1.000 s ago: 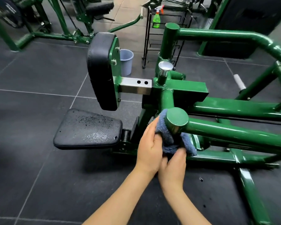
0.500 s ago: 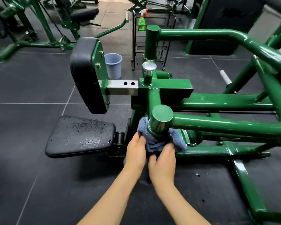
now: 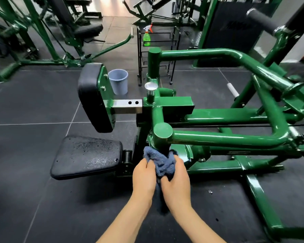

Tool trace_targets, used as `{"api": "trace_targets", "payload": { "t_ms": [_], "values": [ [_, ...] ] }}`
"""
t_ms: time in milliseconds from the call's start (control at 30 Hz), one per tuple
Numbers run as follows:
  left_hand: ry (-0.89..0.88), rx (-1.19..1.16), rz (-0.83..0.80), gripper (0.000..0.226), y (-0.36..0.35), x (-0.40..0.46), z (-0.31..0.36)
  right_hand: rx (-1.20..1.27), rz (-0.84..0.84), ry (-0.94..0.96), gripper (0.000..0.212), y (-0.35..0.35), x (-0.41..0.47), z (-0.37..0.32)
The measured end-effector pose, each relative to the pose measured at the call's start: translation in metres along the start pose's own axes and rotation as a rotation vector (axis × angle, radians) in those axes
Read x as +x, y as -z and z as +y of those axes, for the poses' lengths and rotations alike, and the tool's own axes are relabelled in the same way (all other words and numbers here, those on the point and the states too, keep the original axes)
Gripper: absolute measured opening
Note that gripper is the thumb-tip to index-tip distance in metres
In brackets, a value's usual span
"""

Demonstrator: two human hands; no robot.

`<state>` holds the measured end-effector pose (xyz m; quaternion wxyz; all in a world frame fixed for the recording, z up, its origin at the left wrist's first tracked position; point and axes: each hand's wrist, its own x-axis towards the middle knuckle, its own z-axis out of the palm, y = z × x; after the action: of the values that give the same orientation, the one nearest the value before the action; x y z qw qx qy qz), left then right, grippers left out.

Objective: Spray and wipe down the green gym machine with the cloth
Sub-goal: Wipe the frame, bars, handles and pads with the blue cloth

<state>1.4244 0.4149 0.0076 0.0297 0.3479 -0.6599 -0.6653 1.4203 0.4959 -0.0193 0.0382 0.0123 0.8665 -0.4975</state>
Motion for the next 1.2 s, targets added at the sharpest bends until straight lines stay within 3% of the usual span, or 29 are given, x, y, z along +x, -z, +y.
{"api": "trace_targets", "payload": {
  "t_ms": [167, 233, 300, 400, 500, 600, 700, 833, 1000, 1133, 1200],
  "values": [
    [-0.242, -0.081, 0.135, 0.025, 0.0, -0.044, 0.049, 0.128, 0.337, 0.231, 0.068, 0.021, -0.005, -0.035],
    [-0.294, -0.04, 0.184, 0.031, -0.001, -0.039, 0.057, 0.13, 0.435, 0.24, 0.072, 0.027, 0.002, -0.049],
    [-0.304, 0.001, 0.205, 0.039, -0.002, -0.027, 0.062, 0.097, 0.374, 0.198, 0.074, 0.03, 0.011, -0.06],
    [-0.265, 0.067, 0.109, 0.029, -0.003, -0.006, 0.075, -0.129, 0.164, 0.272, 0.067, 0.03, 0.028, -0.072],
    [-0.09, 0.046, -0.082, 0.023, -0.003, 0.025, 0.089, -0.419, 0.013, 0.265, 0.04, 0.038, 0.06, -0.088],
    [0.027, 0.032, -0.146, 0.032, -0.008, 0.052, 0.096, -0.464, -0.089, 0.155, 0.016, 0.042, 0.087, -0.106],
    [0.007, 0.211, -0.034, 0.038, -0.019, 0.064, 0.101, -0.426, -0.08, 0.13, 0.019, 0.034, 0.101, -0.114],
    [-0.015, 0.234, 0.044, 0.036, -0.021, 0.057, 0.098, -0.485, 0.002, 0.229, 0.018, 0.03, 0.098, -0.105],
    [-0.089, 0.199, 0.152, 0.016, -0.011, 0.01, 0.083, -0.447, -0.001, 0.421, 0.029, 0.034, 0.067, -0.088],
    [0.082, 0.013, 0.156, 0.011, -0.004, -0.037, 0.053, -0.518, -0.113, 0.444, 0.048, 0.054, 0.023, -0.058],
    [0.159, -0.038, 0.141, 0.014, -0.007, -0.054, 0.046, -0.435, -0.153, 0.321, 0.046, 0.075, 0.001, -0.049]
  ]
}}
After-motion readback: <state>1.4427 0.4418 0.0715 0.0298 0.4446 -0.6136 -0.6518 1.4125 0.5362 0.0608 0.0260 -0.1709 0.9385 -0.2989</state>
